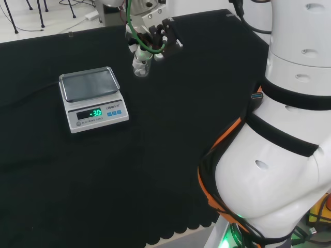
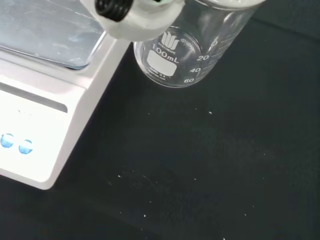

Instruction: Put the beaker on the electronic balance.

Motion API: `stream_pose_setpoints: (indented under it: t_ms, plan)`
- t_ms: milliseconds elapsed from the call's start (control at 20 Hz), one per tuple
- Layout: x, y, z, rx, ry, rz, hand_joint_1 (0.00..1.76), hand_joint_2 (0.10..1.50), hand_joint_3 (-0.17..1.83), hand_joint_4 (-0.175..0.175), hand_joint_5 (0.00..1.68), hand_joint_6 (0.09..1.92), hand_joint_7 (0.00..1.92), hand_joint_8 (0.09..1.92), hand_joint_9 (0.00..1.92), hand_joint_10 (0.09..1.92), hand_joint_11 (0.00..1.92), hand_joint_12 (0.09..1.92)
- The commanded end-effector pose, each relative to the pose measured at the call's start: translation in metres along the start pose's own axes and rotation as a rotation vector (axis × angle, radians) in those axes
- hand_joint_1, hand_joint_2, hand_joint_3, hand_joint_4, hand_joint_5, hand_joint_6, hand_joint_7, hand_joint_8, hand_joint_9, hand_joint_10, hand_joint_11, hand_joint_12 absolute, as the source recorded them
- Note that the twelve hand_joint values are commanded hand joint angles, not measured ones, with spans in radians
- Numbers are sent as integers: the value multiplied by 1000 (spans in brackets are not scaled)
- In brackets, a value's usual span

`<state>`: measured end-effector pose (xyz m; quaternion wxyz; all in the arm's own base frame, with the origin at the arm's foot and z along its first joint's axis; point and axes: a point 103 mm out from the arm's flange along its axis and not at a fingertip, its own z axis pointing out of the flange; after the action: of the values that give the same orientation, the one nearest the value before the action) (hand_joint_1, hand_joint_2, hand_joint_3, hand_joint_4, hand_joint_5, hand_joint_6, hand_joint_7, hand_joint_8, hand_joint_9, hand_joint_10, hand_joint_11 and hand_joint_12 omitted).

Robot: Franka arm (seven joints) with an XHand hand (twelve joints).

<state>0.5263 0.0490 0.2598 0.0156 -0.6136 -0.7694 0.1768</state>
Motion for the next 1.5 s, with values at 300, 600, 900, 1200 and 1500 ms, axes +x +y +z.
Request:
stream_pose_setpoints:
  t_ms: [300, 600, 900, 1200, 1500]
  plan:
    - [32, 17, -17, 7, -93, -89, 1104, 1192, 7, -145, 830, 1242, 878, 853, 1039, 812, 921, 1052]
    - [44, 26, -25, -7, -86, -112, 1105, 1192, 6, -145, 831, 1241, 879, 852, 1040, 813, 922, 1050]
    - [53, 34, -27, -12, -70, -132, 1105, 1192, 6, -145, 832, 1240, 880, 851, 1040, 813, 923, 1047]
    - [62, 41, -32, -23, -67, -154, 1105, 1191, 6, -145, 832, 1239, 881, 850, 1040, 814, 924, 1046]
    - [79, 52, -33, -20, -71, -180, 1106, 1191, 6, -146, 833, 1238, 882, 850, 1041, 814, 925, 1043]
